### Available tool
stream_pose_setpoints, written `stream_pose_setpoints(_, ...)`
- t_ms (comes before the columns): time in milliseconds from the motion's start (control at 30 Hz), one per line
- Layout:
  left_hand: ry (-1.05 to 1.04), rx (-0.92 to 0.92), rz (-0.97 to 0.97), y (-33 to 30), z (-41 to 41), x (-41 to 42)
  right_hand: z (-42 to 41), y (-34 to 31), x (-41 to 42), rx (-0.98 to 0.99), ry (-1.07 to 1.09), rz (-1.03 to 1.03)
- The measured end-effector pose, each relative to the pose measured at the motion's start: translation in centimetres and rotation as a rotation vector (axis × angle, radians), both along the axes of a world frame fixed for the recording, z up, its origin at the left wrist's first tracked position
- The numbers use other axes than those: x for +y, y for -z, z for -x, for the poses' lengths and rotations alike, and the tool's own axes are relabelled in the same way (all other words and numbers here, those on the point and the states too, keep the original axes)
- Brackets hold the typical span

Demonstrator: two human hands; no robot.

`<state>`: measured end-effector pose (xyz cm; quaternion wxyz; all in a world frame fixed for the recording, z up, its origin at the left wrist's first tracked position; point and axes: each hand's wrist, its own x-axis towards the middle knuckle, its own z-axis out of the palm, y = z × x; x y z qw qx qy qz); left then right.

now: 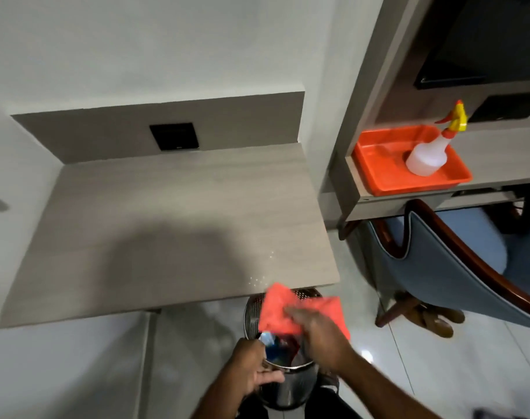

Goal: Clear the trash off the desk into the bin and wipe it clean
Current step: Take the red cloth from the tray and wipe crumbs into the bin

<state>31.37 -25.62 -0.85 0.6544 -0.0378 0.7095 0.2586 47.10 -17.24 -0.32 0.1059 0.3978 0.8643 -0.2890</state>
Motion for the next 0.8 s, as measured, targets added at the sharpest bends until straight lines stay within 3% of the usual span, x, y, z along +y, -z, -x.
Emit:
stream_pose_setpoints(67, 0.051, -0.013, -0.012, 0.0, -0.6, -0.3, -0.6, 0.2, -2.8, 0.061, -0.004, 0.035)
stream_pose_setpoints(233, 0.05, 0.097, -0.007, 0.2, -0.8, 0.3, 0.3, -3.5, 1.8, 0.233, 0.584, -0.018)
stream_pose_setpoints(367, 0.067, 0.082, 0.012, 0.6, 1.1, 0.3, 3.5, -9.7, 9.2, 0.488, 0.778, -0.326)
stream_pose_setpoints(433, 0.087, 0.094, 0.012, 1.0, 1.8, 0.0, 5.7, -10.6, 12.3, 0.47, 0.726, -0.44)
stream_pose_setpoints(567, 0.069, 0.094, 0.033, 0.4, 2.4, -1.0, 9.5, -6.1, 12.8, 0.205, 0.522, -0.082)
stream_pose_setpoints(633, 0.043, 0.097, 0.039, 0.2, 3.0, -1.7, 10.5, -3.2, 10.5, 0.143, 0.415, -0.044)
stream_pose_setpoints(800, 0.051, 0.067, 0.014, 0.5, 4.9, -4.2, 12.3, -0.3, 1.8, 0.409, 0.16, 0.053)
